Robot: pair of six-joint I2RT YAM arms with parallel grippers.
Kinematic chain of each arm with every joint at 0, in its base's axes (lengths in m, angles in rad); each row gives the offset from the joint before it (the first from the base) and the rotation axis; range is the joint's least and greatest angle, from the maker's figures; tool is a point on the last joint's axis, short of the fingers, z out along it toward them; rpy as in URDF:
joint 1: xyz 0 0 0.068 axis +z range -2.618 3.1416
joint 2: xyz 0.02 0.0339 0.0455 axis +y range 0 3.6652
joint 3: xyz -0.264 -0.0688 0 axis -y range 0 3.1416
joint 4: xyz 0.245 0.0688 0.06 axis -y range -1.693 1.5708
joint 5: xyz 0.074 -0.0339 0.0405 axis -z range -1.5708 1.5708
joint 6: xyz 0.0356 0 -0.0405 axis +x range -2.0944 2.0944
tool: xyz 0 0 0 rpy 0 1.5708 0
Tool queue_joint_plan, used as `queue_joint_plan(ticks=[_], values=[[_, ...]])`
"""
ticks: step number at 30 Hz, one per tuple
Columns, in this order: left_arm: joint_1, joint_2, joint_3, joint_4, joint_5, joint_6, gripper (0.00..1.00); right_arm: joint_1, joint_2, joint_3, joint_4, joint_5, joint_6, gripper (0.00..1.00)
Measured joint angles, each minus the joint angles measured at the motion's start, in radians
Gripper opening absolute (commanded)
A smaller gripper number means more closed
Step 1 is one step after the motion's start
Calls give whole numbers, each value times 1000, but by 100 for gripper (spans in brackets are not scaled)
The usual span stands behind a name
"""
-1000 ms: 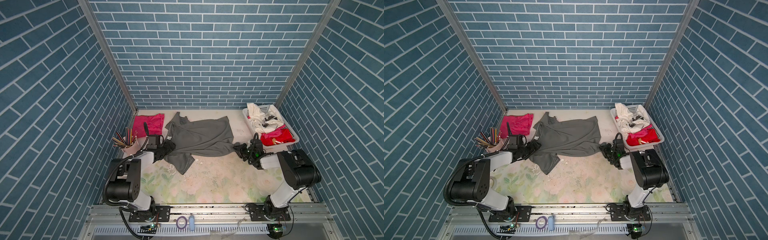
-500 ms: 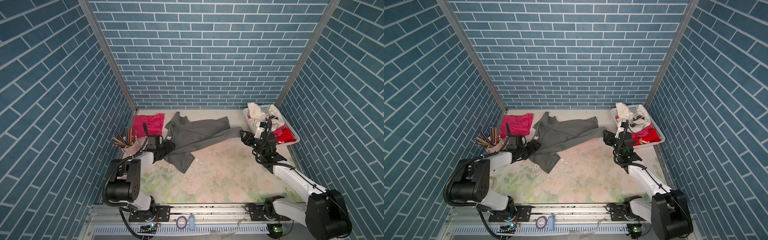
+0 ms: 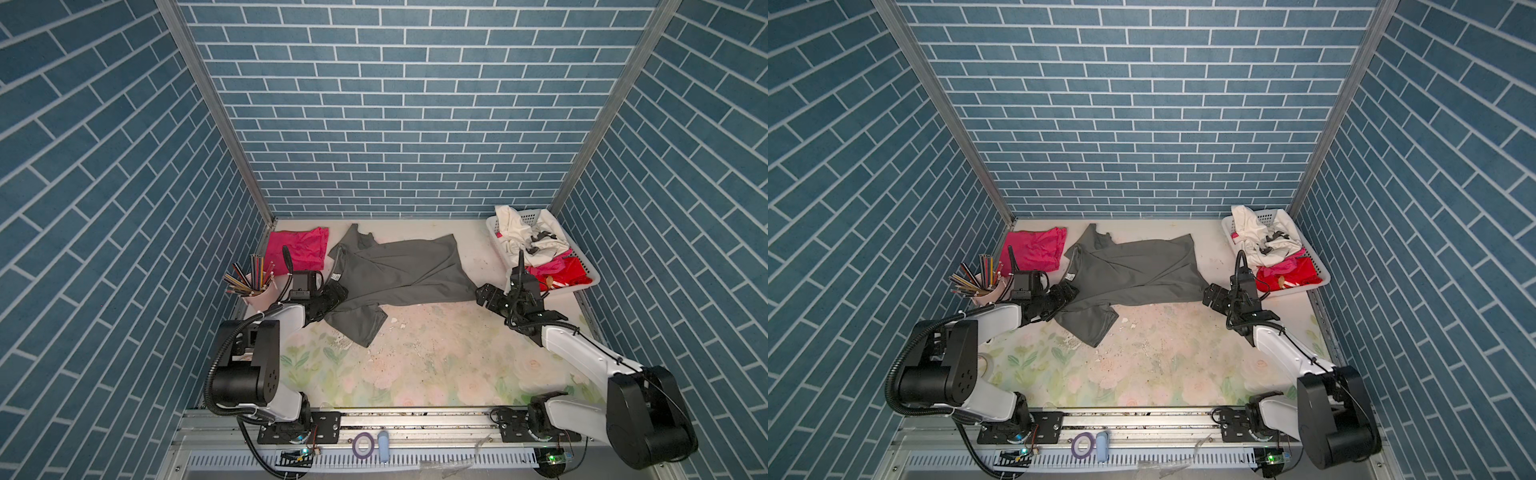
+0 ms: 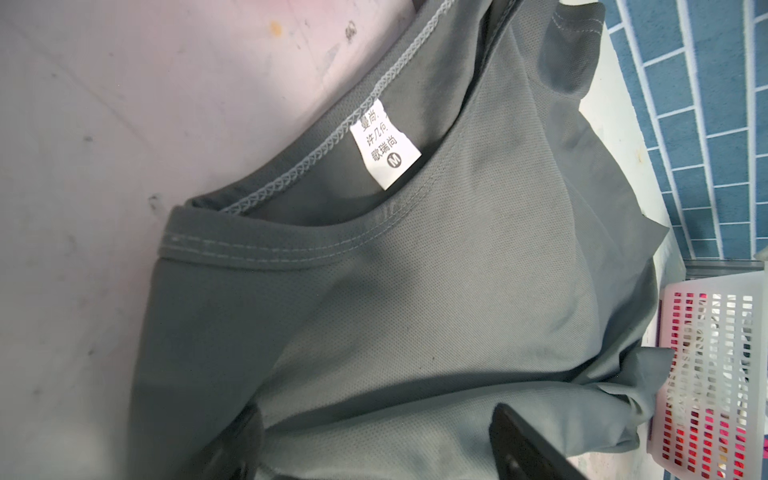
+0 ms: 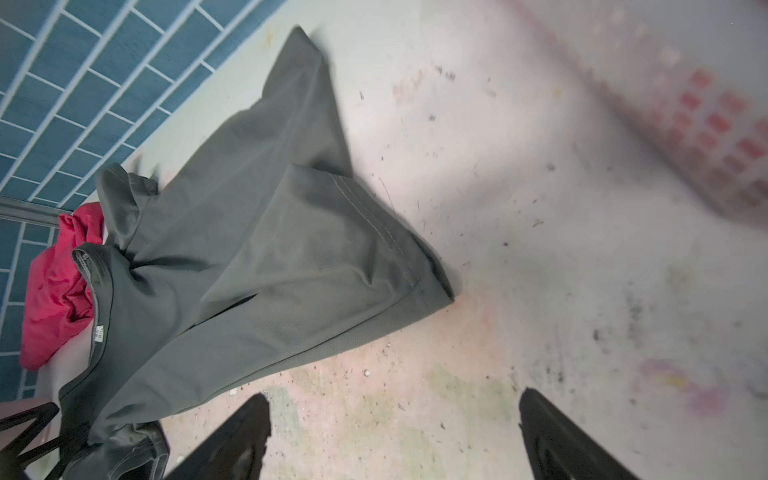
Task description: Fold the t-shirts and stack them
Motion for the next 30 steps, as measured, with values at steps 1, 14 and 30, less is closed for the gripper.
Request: queue_joint_plan(ticks=[1, 14, 30], values=[[0, -2, 4, -13, -2, 1, 88, 0, 43, 12, 3, -10, 17, 93], [-87, -105, 86, -275, -91, 34, 88, 10, 290, 86, 131, -24, 260, 57], [-346, -225, 264, -460, -374, 106, 88, 43, 439, 89, 372, 9, 468, 0]])
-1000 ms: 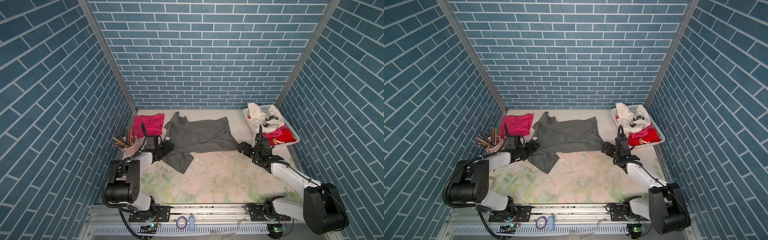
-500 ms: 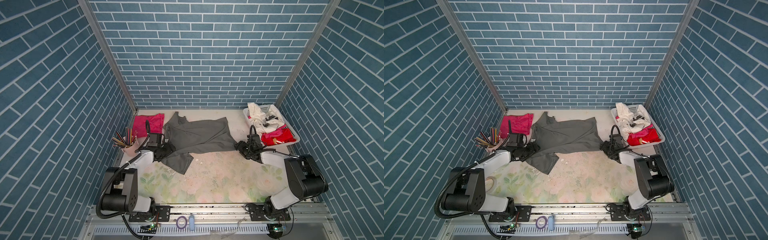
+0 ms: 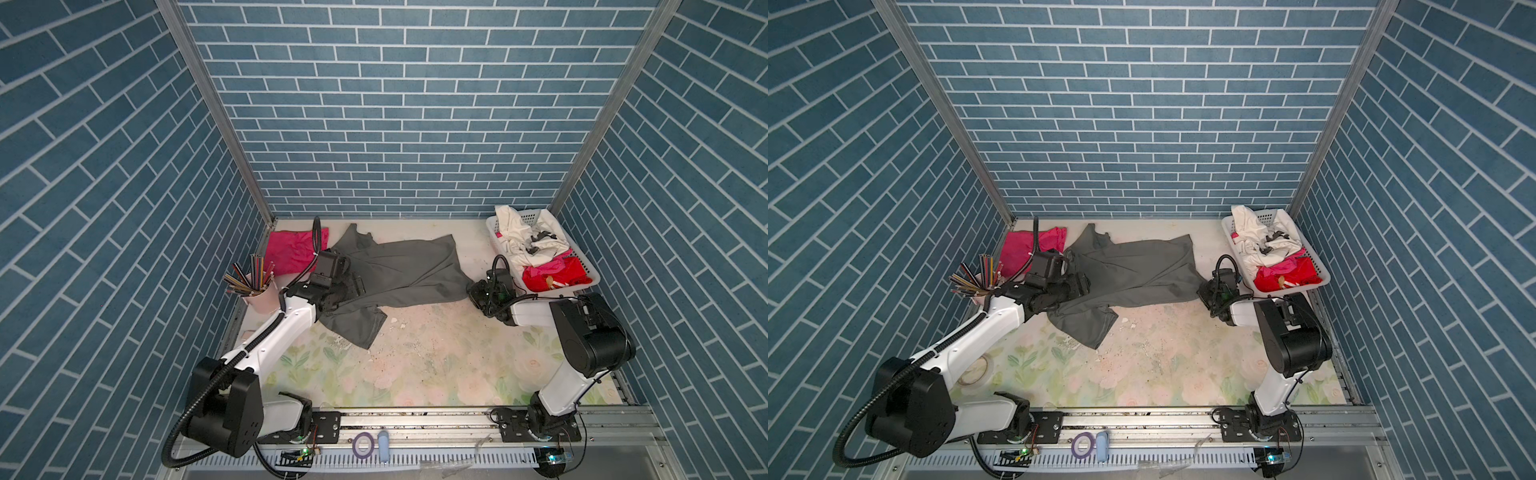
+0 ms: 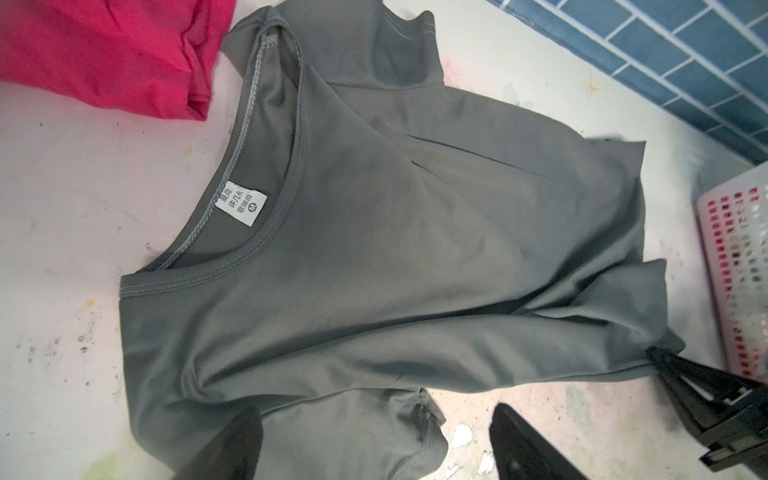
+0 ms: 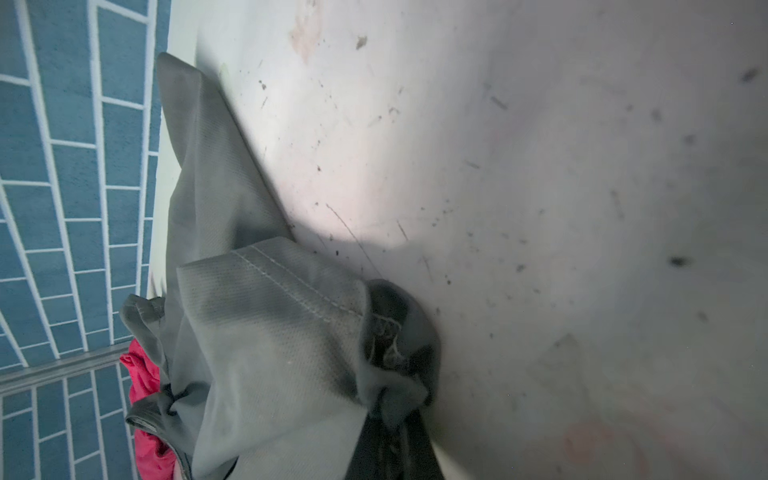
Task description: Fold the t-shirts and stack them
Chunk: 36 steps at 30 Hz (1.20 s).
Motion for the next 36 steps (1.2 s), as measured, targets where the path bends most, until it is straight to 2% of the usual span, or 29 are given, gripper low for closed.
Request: queue_joint_plan(ticks=[4, 8, 14, 21, 24, 29, 30, 32, 34, 36], values=[[-30, -19, -14, -35, -47, 5, 88, 0, -3, 0, -4, 12, -9, 0], [-26, -47, -64, -76, -13, -27, 88, 1, -60, -14, -44, 31, -37, 0], [-20, -88, -212, -118, 137, -196, 88, 8, -189, -22, -80, 42, -109, 0], [-8, -231, -401, -81, 264, -424, 87, 21, -200, -21, -90, 38, -154, 0], [23, -230, -447, -34, 295, -480, 84, 24, -200, -22, -90, 32, -163, 0], [98, -167, -460, 74, 340, -517, 70, 24, -219, -34, -90, 26, -169, 0], [112, -151, -460, 99, 349, -519, 64, 24, -224, -35, -92, 26, -169, 0], [127, -122, -460, 132, 359, -523, 44, 24, -237, -35, -93, 26, -175, 0], [134, -98, -461, 145, 352, -521, 36, 24, -252, -37, -94, 26, -181, 0], [138, -87, -459, 148, 339, -519, 33, 24, -266, -41, -93, 26, -185, 0]])
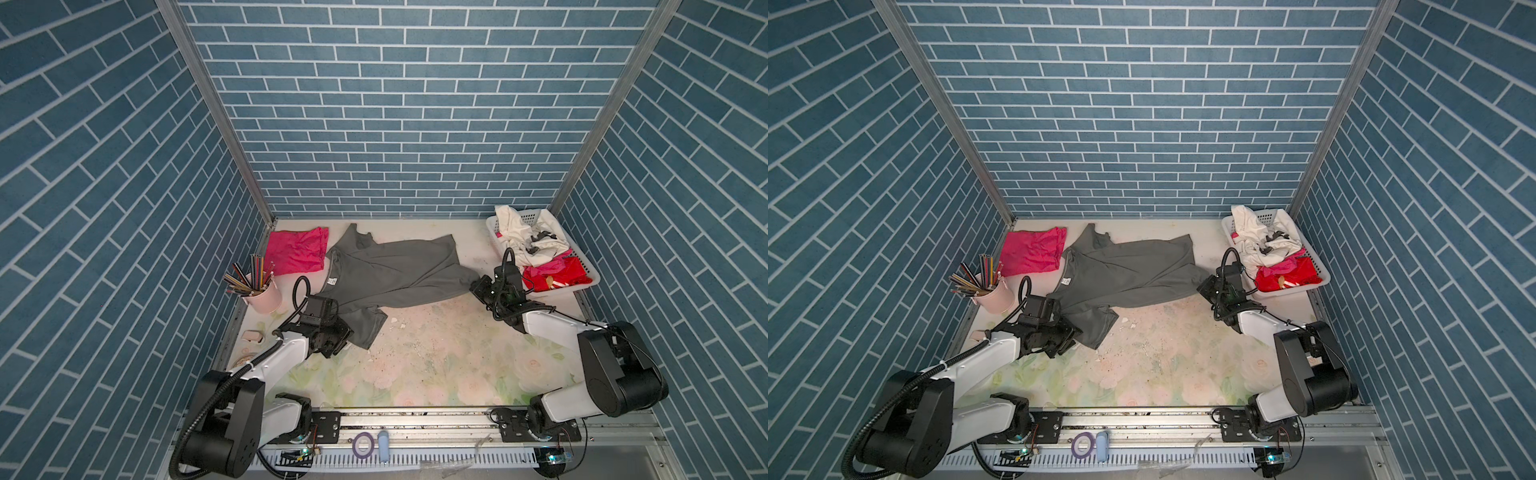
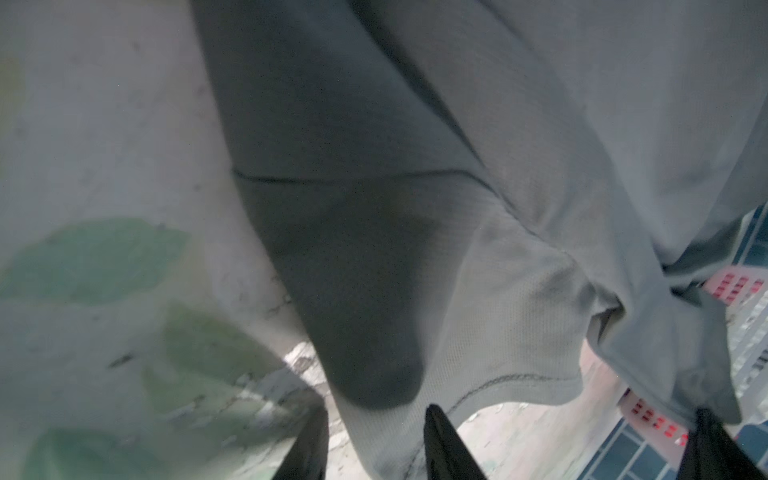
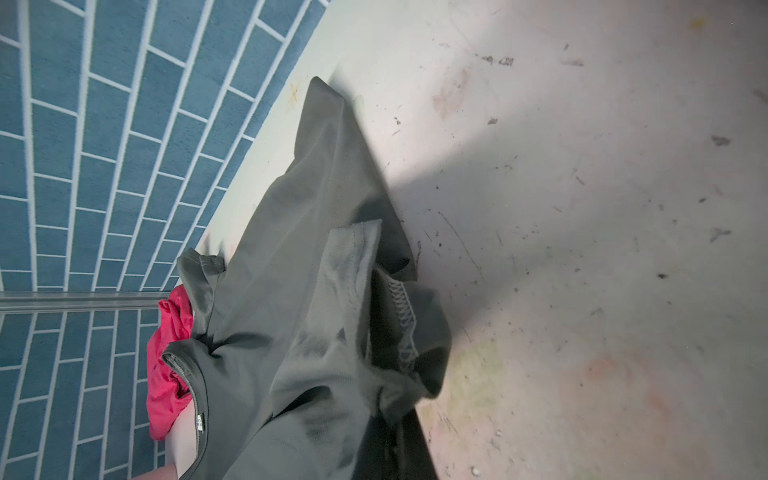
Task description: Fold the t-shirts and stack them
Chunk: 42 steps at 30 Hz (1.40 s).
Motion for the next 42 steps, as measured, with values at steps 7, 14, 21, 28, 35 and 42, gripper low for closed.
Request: queue_joint_plan(ticks=[7, 14, 21, 28, 35, 42], values=[[21, 39, -6, 59, -40, 21, 2, 0, -19, -9, -3, 0, -4, 0], [26, 45, 6, 90, -50, 109, 0, 0, -54, -4, -46, 6, -41, 0], [31, -58, 283, -43, -130, 233, 0, -24, -98, 95, -147, 8, -142, 0], [40, -65, 685, -151, -211, 342, 0, -69, -174, 323, -266, 11, -299, 0], [96, -29, 1025, -204, -229, 387, 0, -91, -207, 573, -407, 5, -421, 0], [114, -4, 1382, -251, -226, 408, 0, -92, -364, 766, -555, -57, -526, 0]])
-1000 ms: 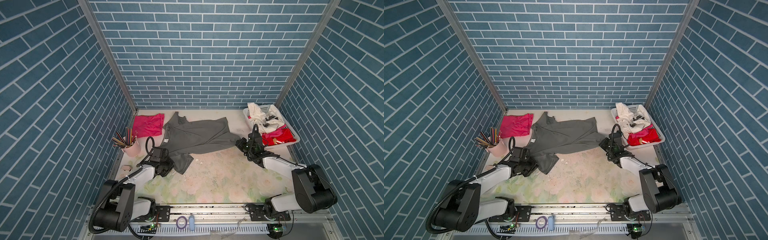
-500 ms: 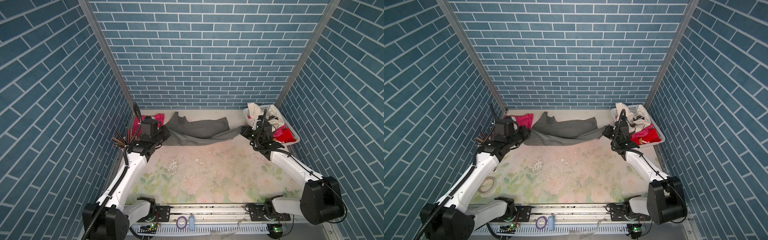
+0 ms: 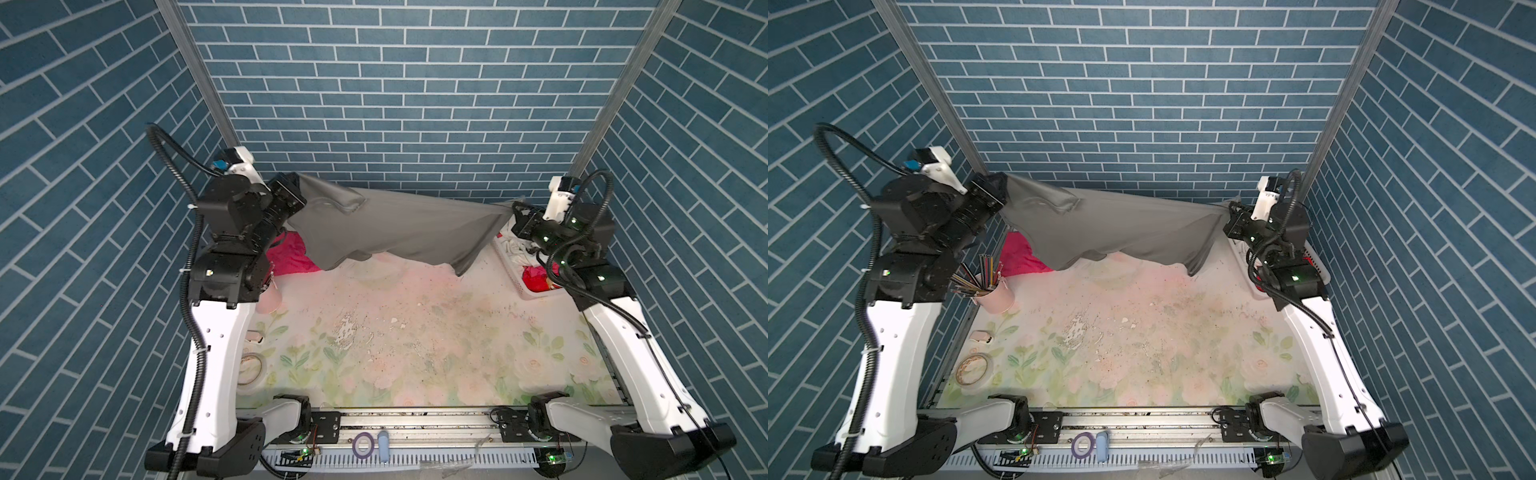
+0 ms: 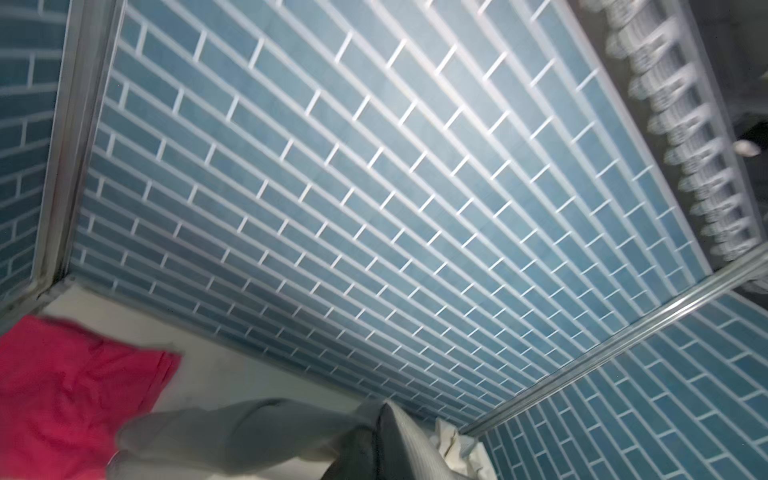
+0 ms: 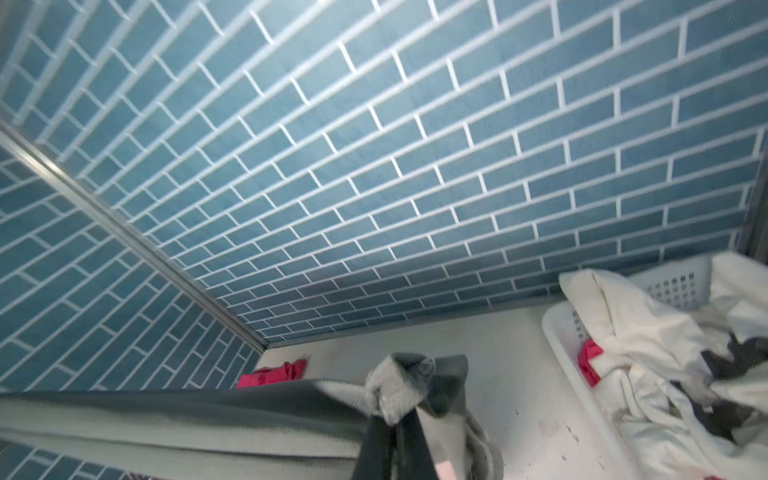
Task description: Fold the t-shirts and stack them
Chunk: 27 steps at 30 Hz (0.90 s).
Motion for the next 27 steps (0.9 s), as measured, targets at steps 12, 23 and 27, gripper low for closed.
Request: queue_joint_plan(ticks=[12, 23, 27], values=[[0, 61, 518, -40, -2, 16, 0, 0, 35, 628, -232, -59, -171, 0], [11, 244, 108, 80, -2, 47, 0, -38, 442, 476, -289, -74, -208, 0], [29, 415, -127, 120, 32, 37, 0, -51, 623, 303, -290, -79, -206, 0]])
